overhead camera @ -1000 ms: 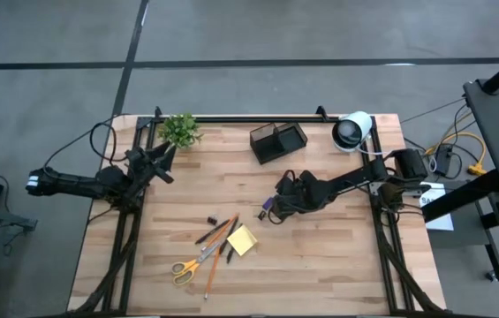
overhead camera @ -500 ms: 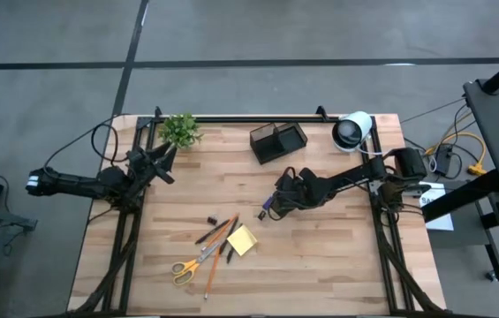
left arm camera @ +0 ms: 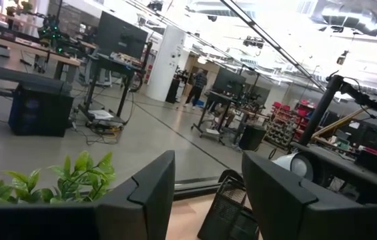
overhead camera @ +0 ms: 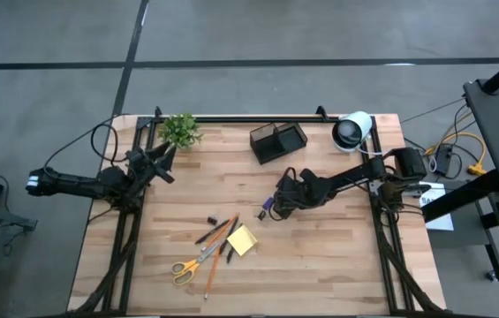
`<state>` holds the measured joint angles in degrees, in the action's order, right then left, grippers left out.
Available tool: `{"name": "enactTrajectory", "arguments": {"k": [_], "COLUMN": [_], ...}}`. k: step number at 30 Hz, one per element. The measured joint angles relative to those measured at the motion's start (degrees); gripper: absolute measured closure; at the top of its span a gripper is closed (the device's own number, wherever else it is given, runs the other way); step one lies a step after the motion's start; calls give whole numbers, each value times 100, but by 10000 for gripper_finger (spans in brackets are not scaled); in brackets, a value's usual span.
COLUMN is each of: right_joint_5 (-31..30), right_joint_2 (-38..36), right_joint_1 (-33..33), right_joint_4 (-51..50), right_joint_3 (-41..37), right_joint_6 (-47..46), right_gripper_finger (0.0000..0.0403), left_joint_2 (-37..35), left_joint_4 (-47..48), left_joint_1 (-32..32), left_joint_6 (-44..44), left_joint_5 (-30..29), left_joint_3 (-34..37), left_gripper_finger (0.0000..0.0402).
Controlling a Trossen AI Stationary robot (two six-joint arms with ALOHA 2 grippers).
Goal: Pick and place office supplies into organizer
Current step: Put the top black binder clip into the black desk organizer
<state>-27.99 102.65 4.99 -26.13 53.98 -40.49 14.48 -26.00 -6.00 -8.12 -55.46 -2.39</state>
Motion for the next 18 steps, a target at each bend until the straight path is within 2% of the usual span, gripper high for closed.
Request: {"name": "enactTrajectory", "arguments": {"k": [7, 12, 18], "right_joint_5": [-22, 271, 128], "right_joint_2": [-8, -17, -204], "right_joint_1": [-50, -274, -841], "right_joint_4": [152, 153, 714], "right_joint_3": [6, 242, 709], "right_joint_6": [67, 79, 543], "right_gripper_finger": [388, 394, 395], "left_joint_2": [0, 2, 0], "left_joint_4": [0, -2, -7], "left_joint_1": [0, 0, 0], "left_joint_6": [-26, -48, -48], "left_joint_5": [-11, -13, -12], "left_joint_3": [0, 0, 2], "left_gripper_finger": [243, 243, 243]}}
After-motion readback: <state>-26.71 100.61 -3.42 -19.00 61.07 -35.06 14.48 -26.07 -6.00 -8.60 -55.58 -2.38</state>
